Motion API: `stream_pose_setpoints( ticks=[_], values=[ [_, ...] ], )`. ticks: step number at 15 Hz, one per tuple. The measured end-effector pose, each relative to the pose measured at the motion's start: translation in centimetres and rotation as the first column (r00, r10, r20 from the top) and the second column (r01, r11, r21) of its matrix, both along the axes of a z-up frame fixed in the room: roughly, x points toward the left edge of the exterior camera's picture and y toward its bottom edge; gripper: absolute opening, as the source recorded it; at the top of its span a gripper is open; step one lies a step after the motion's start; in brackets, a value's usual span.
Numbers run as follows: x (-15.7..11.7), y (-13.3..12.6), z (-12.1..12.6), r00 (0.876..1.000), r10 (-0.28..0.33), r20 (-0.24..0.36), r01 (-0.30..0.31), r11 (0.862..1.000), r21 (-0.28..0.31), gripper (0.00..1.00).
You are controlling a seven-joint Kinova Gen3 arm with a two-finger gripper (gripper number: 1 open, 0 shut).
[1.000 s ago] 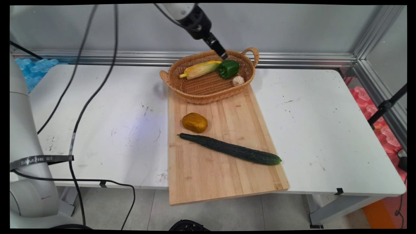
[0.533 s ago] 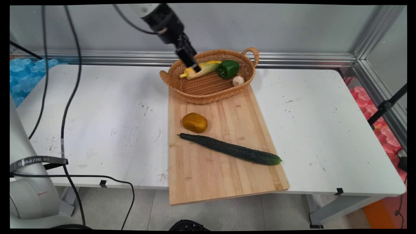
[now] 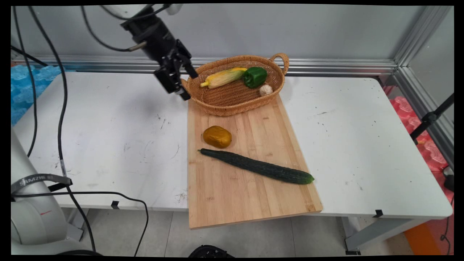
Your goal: Pick up the potato from the cutting board
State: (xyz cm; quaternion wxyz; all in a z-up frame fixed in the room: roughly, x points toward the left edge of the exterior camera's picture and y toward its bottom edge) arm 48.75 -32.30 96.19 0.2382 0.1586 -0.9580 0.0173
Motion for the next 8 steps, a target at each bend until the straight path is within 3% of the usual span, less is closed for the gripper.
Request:
stream_pose_setpoints(
  ticks=[8],
  values=[
    [-0.9, 2.0, -2.4, 0.983, -0.178, 0.052, 0.18, 0.983, -0.032, 1.0]
  ],
)
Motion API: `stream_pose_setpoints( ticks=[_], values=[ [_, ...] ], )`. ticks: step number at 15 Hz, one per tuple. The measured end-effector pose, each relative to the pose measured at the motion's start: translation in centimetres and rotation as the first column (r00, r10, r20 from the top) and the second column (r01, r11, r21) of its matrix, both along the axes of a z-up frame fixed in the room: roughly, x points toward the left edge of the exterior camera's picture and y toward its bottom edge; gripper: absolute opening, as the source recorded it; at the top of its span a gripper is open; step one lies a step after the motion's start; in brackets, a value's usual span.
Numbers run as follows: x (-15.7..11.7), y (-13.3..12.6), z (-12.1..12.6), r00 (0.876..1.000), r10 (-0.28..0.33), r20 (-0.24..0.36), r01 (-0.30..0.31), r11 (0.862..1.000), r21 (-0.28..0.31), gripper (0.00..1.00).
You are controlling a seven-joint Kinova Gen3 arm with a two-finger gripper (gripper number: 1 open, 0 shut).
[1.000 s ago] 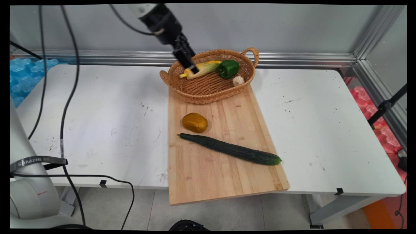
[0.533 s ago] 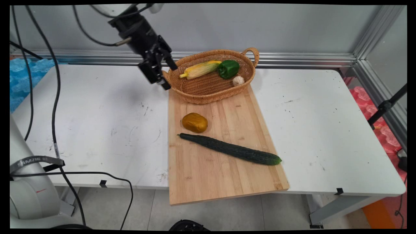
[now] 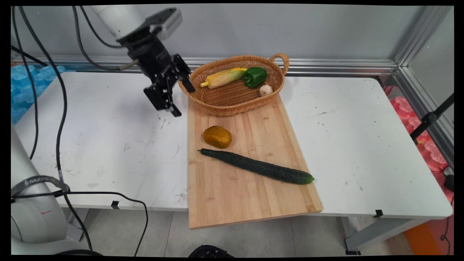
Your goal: Pick up the potato from the cutting board
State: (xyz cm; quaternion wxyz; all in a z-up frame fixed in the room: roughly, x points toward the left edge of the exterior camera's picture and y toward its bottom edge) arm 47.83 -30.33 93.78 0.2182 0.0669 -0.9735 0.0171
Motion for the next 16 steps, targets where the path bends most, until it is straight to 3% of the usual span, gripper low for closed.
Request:
stream_pose_setpoints(
  ticks=[6, 16],
  values=[
    [-3.1, -0.5, -3.7, 0.996, -0.076, 0.037, 0.077, 0.997, -0.021, 1.0],
    [-8.2, -3.6, -10.1, 0.99, -0.108, 0.086, 0.111, 0.993, -0.032, 1.0]
  ],
)
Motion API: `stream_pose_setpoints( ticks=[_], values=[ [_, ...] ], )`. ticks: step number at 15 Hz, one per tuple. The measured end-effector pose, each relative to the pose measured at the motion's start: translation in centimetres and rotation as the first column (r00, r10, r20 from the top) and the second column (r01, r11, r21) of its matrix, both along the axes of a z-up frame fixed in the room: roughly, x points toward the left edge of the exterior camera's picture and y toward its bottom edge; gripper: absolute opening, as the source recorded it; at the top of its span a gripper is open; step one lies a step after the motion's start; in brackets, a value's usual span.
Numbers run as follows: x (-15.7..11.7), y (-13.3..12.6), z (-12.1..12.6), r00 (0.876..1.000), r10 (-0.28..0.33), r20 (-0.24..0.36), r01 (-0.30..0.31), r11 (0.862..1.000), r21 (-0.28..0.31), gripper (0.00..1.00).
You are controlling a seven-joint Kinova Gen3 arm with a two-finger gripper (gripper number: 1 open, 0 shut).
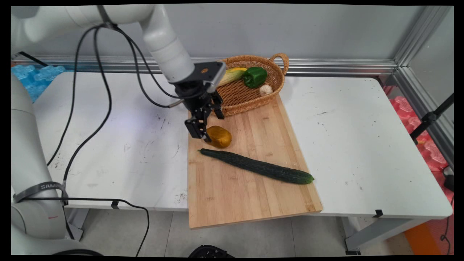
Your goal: Pick up the potato from the cutting board, then place the picked object in the vegetable basket
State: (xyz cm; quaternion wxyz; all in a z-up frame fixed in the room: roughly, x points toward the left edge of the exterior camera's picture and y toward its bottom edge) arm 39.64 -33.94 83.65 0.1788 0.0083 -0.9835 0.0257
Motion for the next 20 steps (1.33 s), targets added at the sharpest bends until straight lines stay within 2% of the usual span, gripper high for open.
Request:
stream_pose_setpoints(
  ticks=[8, 9, 16, 20],
  values=[
    [-1.7, -1.7, -3.2, 0.999, -0.028, 0.035, 0.028, 1.0, 0.013, 1.0],
    [-1.8, -1.8, -3.5, 0.999, -0.036, 0.038, 0.035, 0.999, 0.014, 0.0],
    [-2.0, -2.7, -2.9, 0.996, -0.078, 0.038, 0.078, 0.997, 0.009, 0.0],
    [-1.8, -2.7, 0.4, 0.996, -0.087, 0.008, 0.087, 0.996, 0.006, 0.0]
  ],
)
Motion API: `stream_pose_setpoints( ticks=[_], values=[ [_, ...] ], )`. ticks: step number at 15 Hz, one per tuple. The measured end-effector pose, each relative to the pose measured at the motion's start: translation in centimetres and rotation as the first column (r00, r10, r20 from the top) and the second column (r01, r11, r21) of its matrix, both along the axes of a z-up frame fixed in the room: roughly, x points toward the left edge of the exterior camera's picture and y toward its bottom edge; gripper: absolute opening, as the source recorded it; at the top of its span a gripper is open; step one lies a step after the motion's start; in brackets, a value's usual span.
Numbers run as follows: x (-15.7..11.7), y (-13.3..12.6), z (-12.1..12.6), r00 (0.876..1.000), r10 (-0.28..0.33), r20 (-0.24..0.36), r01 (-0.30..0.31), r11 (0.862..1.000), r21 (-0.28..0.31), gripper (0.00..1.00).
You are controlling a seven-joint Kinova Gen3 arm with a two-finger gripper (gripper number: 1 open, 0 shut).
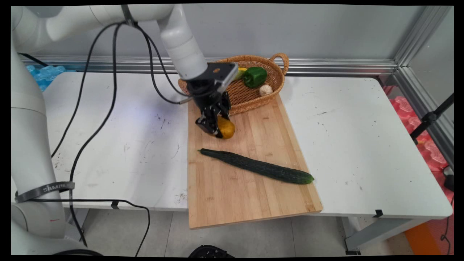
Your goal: Place the picked object in the vegetable basket
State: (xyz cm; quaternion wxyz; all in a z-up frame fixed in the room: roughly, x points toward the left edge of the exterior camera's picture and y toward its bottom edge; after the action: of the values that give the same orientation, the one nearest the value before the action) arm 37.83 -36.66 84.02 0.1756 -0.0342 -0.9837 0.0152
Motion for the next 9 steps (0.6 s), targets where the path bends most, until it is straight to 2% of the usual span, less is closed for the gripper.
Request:
stream_pose_setpoints(
  ticks=[3, 5, 7, 9],
  values=[
    [0.4, -0.1, 3.6, 0.999, 0.038, -0.036, -0.038, 0.999, -0.004, 0.0],
    [1.0, -0.2, 6.0, 0.992, 0.103, -0.067, -0.103, 0.995, 0.0, 0.0],
    [1.9, -0.5, 7.9, 0.977, 0.193, -0.095, -0.193, 0.981, 0.006, 0.0],
    [3.0, -0.9, 9.1, 0.951, 0.287, -0.114, -0.288, 0.958, 0.014, 0.0]
  ],
)
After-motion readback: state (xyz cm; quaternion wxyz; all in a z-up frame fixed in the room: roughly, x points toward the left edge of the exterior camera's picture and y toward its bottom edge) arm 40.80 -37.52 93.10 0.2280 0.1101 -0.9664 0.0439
